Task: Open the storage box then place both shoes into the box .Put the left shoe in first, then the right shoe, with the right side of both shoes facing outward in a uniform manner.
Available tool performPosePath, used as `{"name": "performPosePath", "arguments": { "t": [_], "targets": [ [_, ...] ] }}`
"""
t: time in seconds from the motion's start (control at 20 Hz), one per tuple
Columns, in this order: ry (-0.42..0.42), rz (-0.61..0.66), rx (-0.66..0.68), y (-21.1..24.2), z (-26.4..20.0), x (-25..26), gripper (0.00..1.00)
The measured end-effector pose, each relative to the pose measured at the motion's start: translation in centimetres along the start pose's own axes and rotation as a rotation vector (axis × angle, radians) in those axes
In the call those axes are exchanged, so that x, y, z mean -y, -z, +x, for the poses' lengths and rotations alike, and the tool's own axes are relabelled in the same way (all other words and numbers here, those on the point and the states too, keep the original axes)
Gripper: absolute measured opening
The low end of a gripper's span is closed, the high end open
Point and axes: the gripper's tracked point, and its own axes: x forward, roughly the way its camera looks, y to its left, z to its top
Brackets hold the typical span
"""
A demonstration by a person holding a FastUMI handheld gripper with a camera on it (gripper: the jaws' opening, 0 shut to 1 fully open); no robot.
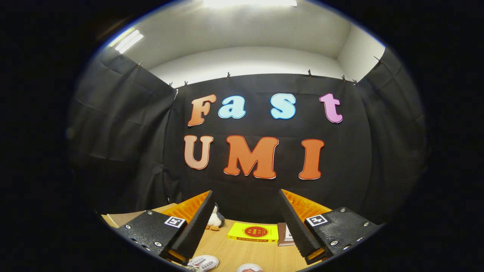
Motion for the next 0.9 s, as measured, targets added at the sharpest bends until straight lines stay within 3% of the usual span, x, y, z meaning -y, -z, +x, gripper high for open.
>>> {"name": "performPosePath", "arguments": {
  "t": [0.25,0.5,0.7,0.9],
  "targets": [
    [-0.021,0.007,-0.08,3.2,1.9,-3.0,1.0],
    [-0.065,0.104,-0.182,7.0,3.9,-6.5,1.0],
    [-0.024,0.133,-0.394,13.6,5.0,-8.1,1.0],
    [-0.112,0.265,-0.577,18.3,4.3,-12.9,0.99]
  ]
}}
